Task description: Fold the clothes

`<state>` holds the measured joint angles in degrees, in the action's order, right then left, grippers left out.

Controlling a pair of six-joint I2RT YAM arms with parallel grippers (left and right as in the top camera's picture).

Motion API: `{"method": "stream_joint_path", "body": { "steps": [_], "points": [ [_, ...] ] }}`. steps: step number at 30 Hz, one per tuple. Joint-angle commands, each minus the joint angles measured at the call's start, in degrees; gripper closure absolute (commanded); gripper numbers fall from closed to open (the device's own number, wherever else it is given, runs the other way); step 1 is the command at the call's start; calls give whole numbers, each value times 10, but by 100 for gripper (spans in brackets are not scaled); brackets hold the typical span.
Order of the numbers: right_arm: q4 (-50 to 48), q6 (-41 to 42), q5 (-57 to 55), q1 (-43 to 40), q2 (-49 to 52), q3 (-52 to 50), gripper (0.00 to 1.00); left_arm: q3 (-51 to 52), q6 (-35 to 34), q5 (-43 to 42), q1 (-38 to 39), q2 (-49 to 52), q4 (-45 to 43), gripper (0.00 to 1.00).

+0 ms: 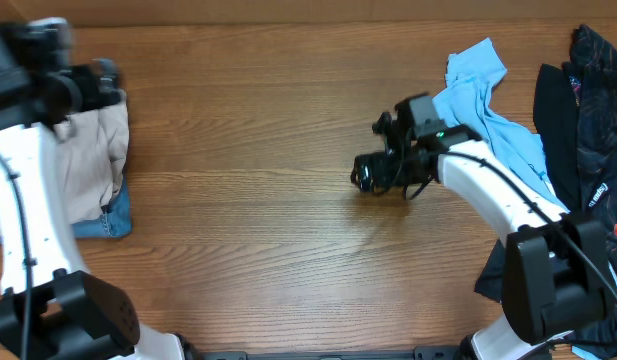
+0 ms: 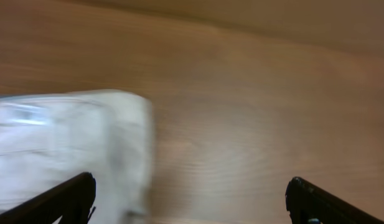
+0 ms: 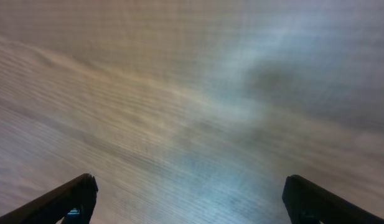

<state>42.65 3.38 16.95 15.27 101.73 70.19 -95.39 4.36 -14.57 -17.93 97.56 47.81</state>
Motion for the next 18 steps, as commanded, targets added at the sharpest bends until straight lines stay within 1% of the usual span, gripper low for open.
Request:
{"method": "stream_joint_path", "body": {
  "steps": [1,5,9,12,14,16,18],
  "points": [
    [-1,16,-4,-27,-13,65,0,-9,-12,-14,40,-6,39,0],
    [0,16,-4,-44,-14,108,0,-9,-12,-16,71,-6,114,0],
    [48,3,-4,-60,-15,135,0,-9,-19,-16,78,-6,177,0],
    [83,37,-18,-71,-30,137,0,-9,-39,-16,78,-6,224,0],
    [104,44,-34,-75,-47,137,0,-8,-37,-14,79,-10,244,1],
    [127,44,-49,-75,-69,137,0,-6,-37,-14,80,-22,254,4],
    [152,44,-77,-75,-97,137,0,3,-37,-14,84,-42,259,5]
  ]
}}
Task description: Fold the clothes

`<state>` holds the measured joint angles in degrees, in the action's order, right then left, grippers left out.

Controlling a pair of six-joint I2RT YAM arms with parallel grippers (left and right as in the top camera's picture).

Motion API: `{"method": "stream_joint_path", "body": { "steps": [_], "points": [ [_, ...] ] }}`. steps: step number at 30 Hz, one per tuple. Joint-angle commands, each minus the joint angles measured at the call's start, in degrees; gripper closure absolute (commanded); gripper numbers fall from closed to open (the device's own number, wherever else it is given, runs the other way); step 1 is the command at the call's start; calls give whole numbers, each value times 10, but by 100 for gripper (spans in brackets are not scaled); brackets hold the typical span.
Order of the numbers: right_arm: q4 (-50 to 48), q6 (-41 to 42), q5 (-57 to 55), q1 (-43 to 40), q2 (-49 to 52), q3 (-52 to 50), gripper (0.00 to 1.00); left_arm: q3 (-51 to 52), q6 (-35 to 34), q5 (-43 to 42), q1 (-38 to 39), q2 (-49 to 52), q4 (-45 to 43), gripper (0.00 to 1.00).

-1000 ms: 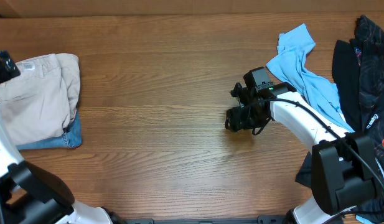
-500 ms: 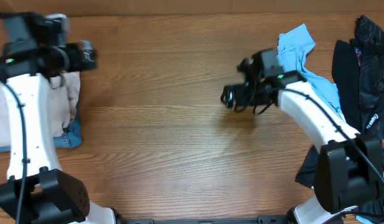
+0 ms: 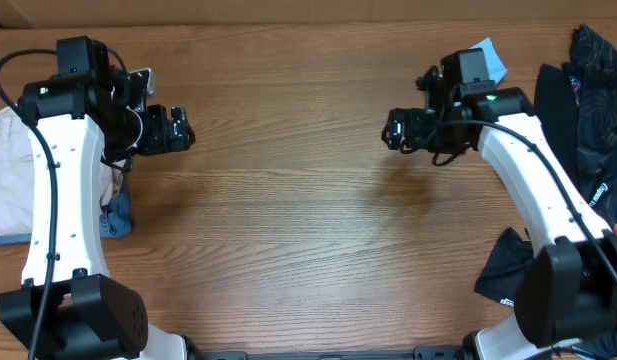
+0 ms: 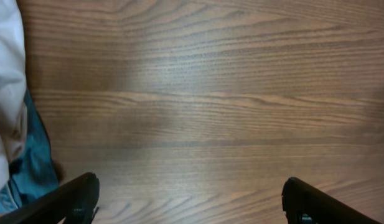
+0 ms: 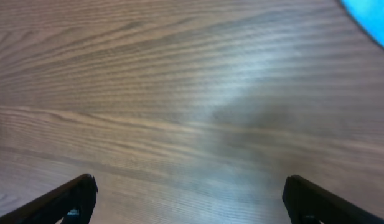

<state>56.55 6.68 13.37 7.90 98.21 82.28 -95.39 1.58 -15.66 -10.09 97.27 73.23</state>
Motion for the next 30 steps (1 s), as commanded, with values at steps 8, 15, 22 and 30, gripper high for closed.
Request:
{"method": "stream_joint_path", "body": {
  "steps": [8,15,22,30],
  "points": [
    [27,37,-74,-1,-224,-63,0,136,-7,-2,22,-192,-29,4],
    [-63,39,-91,-1,-460,-250,0,307,-10,46,65,-399,-122,0],
    [-88,60,-139,-1,-644,-368,0,398,-24,103,128,-553,-188,0],
    [-35,60,-138,-1,-664,-373,0,442,-24,152,139,-591,-210,0]
  ]
}}
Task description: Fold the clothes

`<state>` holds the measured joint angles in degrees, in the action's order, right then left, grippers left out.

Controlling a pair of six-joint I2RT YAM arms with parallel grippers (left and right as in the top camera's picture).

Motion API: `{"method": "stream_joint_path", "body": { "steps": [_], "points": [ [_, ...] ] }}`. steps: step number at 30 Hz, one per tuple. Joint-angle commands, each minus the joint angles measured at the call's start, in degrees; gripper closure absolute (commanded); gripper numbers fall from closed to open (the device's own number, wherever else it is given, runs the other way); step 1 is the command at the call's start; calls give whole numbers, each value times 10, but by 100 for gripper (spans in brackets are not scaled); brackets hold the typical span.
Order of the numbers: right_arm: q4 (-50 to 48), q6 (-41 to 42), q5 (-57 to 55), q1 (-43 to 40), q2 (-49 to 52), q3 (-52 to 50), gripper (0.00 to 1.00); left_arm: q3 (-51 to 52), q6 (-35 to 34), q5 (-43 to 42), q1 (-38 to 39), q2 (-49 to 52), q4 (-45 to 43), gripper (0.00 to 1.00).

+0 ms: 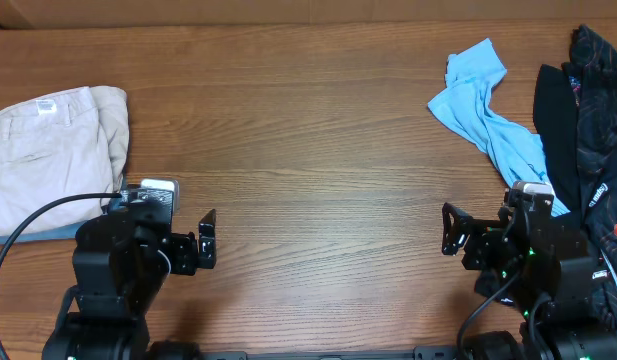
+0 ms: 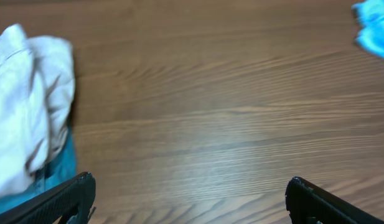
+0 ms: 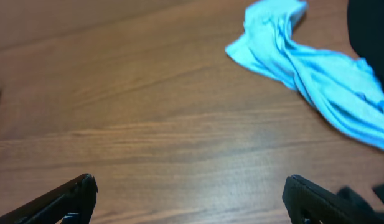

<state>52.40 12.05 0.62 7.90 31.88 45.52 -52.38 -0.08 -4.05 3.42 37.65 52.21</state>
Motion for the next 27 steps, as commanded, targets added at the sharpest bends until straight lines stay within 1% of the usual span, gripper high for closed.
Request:
{"method": "stream_joint_path", "body": {
  "steps": [1,20,24,27],
  "points": [
    [12,6,-10,-1,-1,-6,0,12,-8,36,3,8,2,0],
    [24,6,-10,-2,-4,-6,0,12,-8,37,3,22,7,0],
    [24,6,-10,-2,-27,-6,0,12,-8,36,3,22,7,0],
    [27,-5,-21,-6,-68,-7,0,12,-8,36,3,23,7,0]
  ]
}}
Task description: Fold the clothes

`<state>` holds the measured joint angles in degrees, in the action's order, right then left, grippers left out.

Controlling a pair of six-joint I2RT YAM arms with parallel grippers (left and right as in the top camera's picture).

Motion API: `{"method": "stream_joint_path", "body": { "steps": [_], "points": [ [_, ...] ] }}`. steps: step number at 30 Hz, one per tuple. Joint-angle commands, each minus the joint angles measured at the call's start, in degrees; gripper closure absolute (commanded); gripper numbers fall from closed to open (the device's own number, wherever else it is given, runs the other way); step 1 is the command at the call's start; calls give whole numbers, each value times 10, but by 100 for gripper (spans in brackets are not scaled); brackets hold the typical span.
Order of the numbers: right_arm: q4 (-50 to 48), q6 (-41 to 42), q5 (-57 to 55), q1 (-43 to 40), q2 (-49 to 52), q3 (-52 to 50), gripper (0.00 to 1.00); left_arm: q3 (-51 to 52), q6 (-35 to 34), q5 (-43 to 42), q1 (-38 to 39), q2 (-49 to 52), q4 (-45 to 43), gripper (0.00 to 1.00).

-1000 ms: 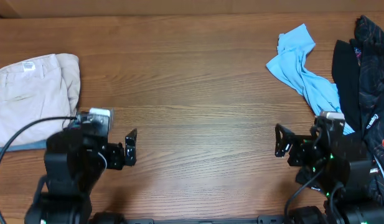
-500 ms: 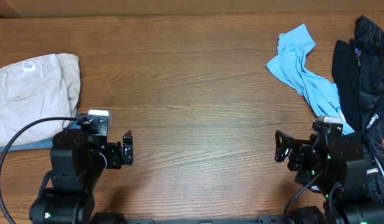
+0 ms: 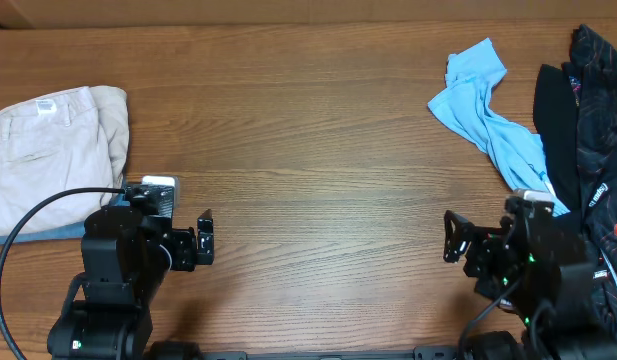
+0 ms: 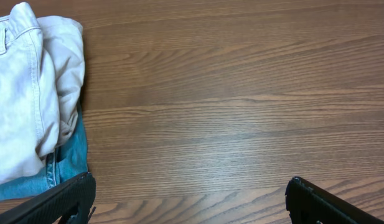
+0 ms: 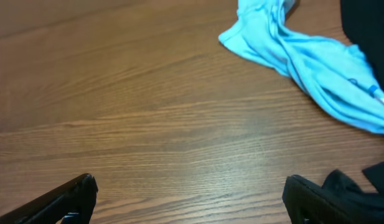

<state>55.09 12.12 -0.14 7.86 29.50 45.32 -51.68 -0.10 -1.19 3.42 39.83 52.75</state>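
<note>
A folded cream garment [image 3: 43,150] lies at the table's left edge on top of a blue denim piece [image 4: 61,165]. A crumpled light-blue shirt [image 3: 483,105] lies at the back right beside a heap of dark clothes [image 3: 583,110]. My left gripper [image 3: 204,241] is drawn back near the front left, open, nothing between its fingers. My right gripper [image 3: 451,236] is drawn back near the front right, open and empty too. In the wrist views the cream garment [image 4: 23,93] and the light-blue shirt [image 5: 310,62] show far ahead of the fingers.
Bare wooden tabletop [image 3: 308,170] stretches between the two piles. Dark cloth [image 5: 353,186] lies close by my right gripper's right finger. The dark heap runs along the table's right edge down to the front corner.
Both arms stayed drawn back at the front of the table, shifting only slightly. Both grippers remain open. The clothes have not moved.
My left gripper was over the cream garment at the left and my right gripper at mid-table. Then both hung open above bare wood farther back. Afterwards both arms were pulled back to the front edge, where they still sit, open and empty.
</note>
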Motion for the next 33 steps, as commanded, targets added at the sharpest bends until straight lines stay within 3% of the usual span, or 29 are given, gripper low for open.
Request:
{"method": "stream_joint_path", "body": {
  "steps": [1,13,19,26,29,33],
  "points": [
    [-3,-5,-12,-7,-62,-9,0,5,-8,8,3,1,2,0],
    [-210,-36,26,-16,-286,-232,0,5,-8,8,3,1,2,0],
    [-364,-38,30,-16,-293,-329,0,5,-8,8,3,1,2,0],
    [-549,-101,37,-16,-293,-422,0,5,-8,8,3,1,2,0],
    [-575,-137,43,-16,-293,-451,0,5,-8,8,3,1,2,0],
    [-506,-164,58,-16,-293,-449,0,5,-8,8,3,1,2,0]
  ]
}}
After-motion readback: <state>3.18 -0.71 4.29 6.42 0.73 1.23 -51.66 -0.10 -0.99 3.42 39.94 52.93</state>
